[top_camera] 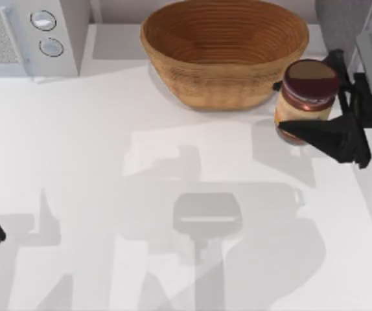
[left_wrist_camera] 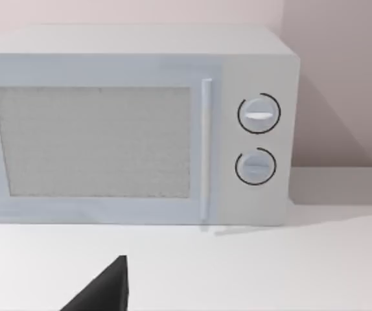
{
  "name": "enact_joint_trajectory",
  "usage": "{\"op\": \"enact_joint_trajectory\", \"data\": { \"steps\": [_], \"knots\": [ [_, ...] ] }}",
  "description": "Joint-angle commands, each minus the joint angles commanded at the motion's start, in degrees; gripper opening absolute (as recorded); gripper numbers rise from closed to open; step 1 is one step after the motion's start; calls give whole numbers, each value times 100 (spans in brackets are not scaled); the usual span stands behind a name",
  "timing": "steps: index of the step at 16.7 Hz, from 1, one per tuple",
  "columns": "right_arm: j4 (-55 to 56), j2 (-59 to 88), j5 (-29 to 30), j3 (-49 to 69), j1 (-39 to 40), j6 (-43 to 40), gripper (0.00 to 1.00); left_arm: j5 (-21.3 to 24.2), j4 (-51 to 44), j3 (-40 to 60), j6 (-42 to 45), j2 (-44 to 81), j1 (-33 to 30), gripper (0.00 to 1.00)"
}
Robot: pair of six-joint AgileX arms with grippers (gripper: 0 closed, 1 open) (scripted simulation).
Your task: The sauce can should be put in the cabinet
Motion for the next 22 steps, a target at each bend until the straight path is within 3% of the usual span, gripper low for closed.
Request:
{"op": "enact_joint_trajectory", "data": {
  "steps": [10,14,22],
  "knots": [
    [-226,-468,252,-97,68,-139,0,0,0,0,0,0,0,100],
    [-972,-1719,1098,-608,28,-262,0,0,0,0,0,0,0,100],
    [-2956,-4773,3373,-1990,-227,-408,0,0,0,0,0,0,0,100]
  ]
}}
